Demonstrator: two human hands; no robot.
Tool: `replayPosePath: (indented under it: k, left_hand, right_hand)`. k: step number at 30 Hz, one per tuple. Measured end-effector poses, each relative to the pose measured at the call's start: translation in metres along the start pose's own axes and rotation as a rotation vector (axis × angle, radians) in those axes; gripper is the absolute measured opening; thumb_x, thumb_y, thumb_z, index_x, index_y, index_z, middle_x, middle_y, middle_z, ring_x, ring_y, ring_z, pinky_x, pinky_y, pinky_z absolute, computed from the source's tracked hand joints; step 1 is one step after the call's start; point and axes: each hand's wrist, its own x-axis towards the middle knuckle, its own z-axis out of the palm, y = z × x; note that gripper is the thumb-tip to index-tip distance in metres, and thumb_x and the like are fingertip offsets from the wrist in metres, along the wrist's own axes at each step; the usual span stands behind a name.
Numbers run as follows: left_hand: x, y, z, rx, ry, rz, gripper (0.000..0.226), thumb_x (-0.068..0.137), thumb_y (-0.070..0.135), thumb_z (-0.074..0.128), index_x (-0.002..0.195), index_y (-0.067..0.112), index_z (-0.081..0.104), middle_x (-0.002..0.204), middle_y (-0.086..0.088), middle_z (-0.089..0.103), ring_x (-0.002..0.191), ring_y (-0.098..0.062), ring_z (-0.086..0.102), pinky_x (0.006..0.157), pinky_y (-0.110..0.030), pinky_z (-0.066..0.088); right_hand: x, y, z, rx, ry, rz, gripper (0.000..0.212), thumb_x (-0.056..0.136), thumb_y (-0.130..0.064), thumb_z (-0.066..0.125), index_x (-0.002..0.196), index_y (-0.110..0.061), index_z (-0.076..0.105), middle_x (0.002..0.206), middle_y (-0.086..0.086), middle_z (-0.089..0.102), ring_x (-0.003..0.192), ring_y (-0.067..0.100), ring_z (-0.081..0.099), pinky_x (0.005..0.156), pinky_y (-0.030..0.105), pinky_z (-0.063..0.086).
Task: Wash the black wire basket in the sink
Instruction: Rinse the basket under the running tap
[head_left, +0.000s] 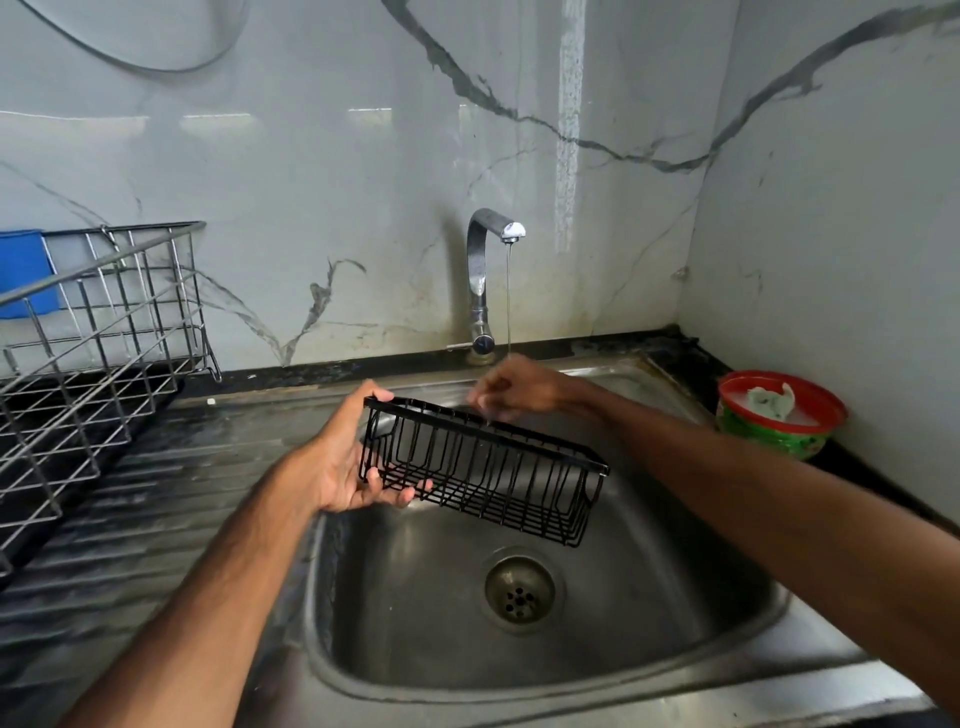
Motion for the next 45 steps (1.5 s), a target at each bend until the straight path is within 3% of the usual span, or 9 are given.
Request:
replayPosePath:
  k: [2, 5, 9, 18, 28, 31, 35, 40, 45]
  left_hand:
    - [0.000, 0.000, 0.001, 0.017, -0.003, 0.007, 0.080, 0.078, 0.068, 0.056, 0.121, 0.001, 0.067, 0.111, -0.035, 0.069, 0.061, -0.038, 0.067, 0.029, -0.015, 0.039]
    - [0.002, -0.002, 0.002, 0.018, -0.001, 0.014, 0.081, 0.078, 0.068, 0.056, 0.121, 0.001, 0.066, 0.111, -0.035, 0.068, 0.060, -0.038, 0.067, 0.029, -0.015, 0.039]
    - [0.004, -0.001, 0.002, -0.028, 0.005, 0.038, 0.085, 0.079, 0.069, 0.056, 0.128, 0.000, 0.065, 0.121, -0.038, 0.067, 0.060, -0.038, 0.067, 0.029, -0.016, 0.040]
    - [0.002, -0.003, 0.010, -0.016, -0.016, 0.062, 0.081, 0.080, 0.069, 0.055, 0.121, 0.001, 0.067, 0.121, -0.038, 0.067, 0.060, -0.037, 0.066, 0.029, -0.016, 0.037]
    - [0.002, -0.004, 0.029, 0.036, -0.047, 0.072, 0.068, 0.084, 0.073, 0.052, 0.107, 0.011, 0.068, 0.102, -0.032, 0.073, 0.066, -0.043, 0.068, 0.030, -0.016, 0.037]
    - [0.002, -0.004, 0.026, 0.019, -0.020, 0.092, 0.069, 0.085, 0.071, 0.050, 0.106, 0.009, 0.069, 0.097, -0.031, 0.073, 0.058, -0.042, 0.068, 0.029, -0.016, 0.037]
    - [0.004, -0.003, 0.015, -0.014, 0.000, 0.108, 0.077, 0.082, 0.072, 0.052, 0.107, 0.002, 0.069, 0.103, -0.033, 0.069, 0.058, -0.040, 0.067, 0.029, -0.017, 0.040]
    - [0.003, -0.002, 0.011, -0.011, 0.021, 0.153, 0.079, 0.083, 0.073, 0.051, 0.107, 0.000, 0.070, 0.109, -0.034, 0.070, 0.060, -0.040, 0.067, 0.030, -0.018, 0.040]
    - [0.001, -0.002, 0.017, 0.029, 0.030, 0.185, 0.079, 0.084, 0.074, 0.049, 0.097, 0.001, 0.075, 0.109, -0.034, 0.072, 0.060, -0.038, 0.066, 0.029, -0.017, 0.038]
  right_hand:
    - [0.004, -0.018, 0.002, 0.252, 0.090, 0.029, 0.023, 0.099, -0.015, 0.062, 0.111, 0.003, 0.070, 0.103, 0.016, 0.075, 0.091, 0.025, 0.075, 0.082, 0.038, 0.062]
    - [-0.003, -0.025, -0.004, 0.450, -0.112, 0.178, 0.049, 0.106, -0.036, 0.048, 0.120, 0.008, 0.064, 0.111, 0.024, 0.072, 0.101, 0.034, 0.073, 0.086, 0.038, 0.061]
    - [-0.018, 0.013, -0.010, 0.324, -0.394, 0.363, 0.074, 0.104, -0.058, 0.029, 0.128, 0.005, 0.060, 0.122, 0.024, 0.069, 0.117, 0.041, 0.065, 0.107, 0.055, 0.047]
    - [-0.030, 0.009, -0.023, 0.175, -0.550, 0.543, 0.117, 0.086, -0.085, 0.008, 0.125, 0.011, 0.062, 0.116, 0.028, 0.070, 0.107, 0.041, 0.070, 0.102, 0.053, 0.052]
    - [0.036, -0.029, 0.008, 0.478, -0.308, 0.307, 0.113, 0.090, -0.081, 0.002, 0.126, 0.010, 0.059, 0.112, 0.027, 0.069, 0.096, 0.032, 0.070, 0.089, 0.041, 0.056]
    - [0.033, -0.019, 0.010, 0.510, -0.366, 0.294, 0.112, 0.090, -0.081, 0.002, 0.131, 0.006, 0.058, 0.131, 0.031, 0.061, 0.114, 0.039, 0.063, 0.106, 0.052, 0.045]
    - [0.009, 0.011, -0.003, 0.383, -0.514, 0.384, 0.117, 0.085, -0.085, 0.000, 0.135, 0.005, 0.056, 0.134, 0.026, 0.062, 0.125, 0.042, 0.059, 0.107, 0.051, 0.046]
    - [-0.020, 0.034, -0.030, 0.269, -0.607, 0.538, 0.119, 0.084, -0.087, 0.005, 0.134, 0.007, 0.057, 0.129, 0.027, 0.064, 0.123, 0.041, 0.061, 0.113, 0.056, 0.041]
    - [-0.014, 0.016, -0.024, 0.198, -0.516, 0.498, 0.120, 0.083, -0.089, 0.004, 0.126, 0.007, 0.063, 0.119, 0.025, 0.070, 0.113, 0.039, 0.068, 0.100, 0.047, 0.052]
